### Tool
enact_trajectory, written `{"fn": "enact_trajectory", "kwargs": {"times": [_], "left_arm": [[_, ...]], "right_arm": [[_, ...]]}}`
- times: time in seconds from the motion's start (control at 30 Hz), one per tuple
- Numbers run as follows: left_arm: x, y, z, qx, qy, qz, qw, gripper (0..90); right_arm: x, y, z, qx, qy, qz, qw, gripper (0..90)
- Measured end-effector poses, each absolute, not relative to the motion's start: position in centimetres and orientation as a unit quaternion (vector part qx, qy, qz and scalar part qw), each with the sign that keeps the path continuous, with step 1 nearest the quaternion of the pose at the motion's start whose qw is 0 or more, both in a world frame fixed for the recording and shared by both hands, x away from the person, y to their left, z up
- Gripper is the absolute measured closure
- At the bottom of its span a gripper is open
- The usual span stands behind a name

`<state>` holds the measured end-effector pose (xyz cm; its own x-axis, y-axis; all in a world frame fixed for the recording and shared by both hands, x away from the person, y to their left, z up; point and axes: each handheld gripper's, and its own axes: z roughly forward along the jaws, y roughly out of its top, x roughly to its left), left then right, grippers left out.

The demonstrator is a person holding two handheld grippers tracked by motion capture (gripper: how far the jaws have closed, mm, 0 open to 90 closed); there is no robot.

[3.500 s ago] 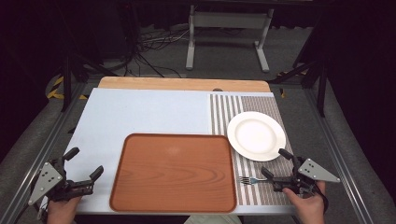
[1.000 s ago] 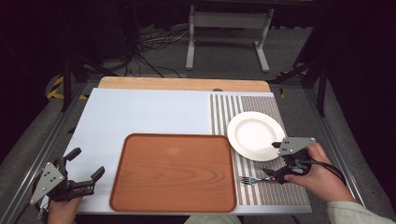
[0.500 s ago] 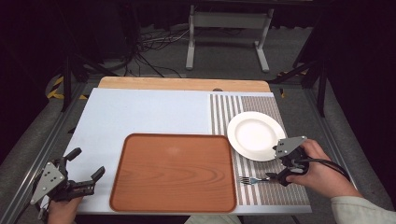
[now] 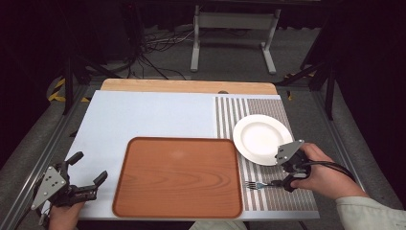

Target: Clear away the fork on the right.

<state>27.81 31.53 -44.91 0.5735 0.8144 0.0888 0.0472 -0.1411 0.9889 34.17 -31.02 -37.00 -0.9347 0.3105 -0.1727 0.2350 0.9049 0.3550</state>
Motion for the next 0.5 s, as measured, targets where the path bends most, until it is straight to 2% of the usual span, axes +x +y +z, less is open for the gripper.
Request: {"fn": "enact_trajectory", "kwargs": {"times": [0.23,0.37,0.5], "left_arm": [[27.9,31.4,-44.9,0.679,0.317,0.333,0.572,1.6],[27.8,31.5,-44.9,0.677,0.318,0.334,0.573,1.6],[27.8,31.5,-44.9,0.677,0.318,0.335,0.573,1.6]], "right_arm": [[34.4,-30.6,-37.5,0.122,0.977,0.145,0.096,18.3],[34.3,-30.6,-38.0,0.121,0.981,0.13,0.084,23.1],[34.4,-30.6,-38.6,0.099,0.986,0.114,0.077,22.5]]}}
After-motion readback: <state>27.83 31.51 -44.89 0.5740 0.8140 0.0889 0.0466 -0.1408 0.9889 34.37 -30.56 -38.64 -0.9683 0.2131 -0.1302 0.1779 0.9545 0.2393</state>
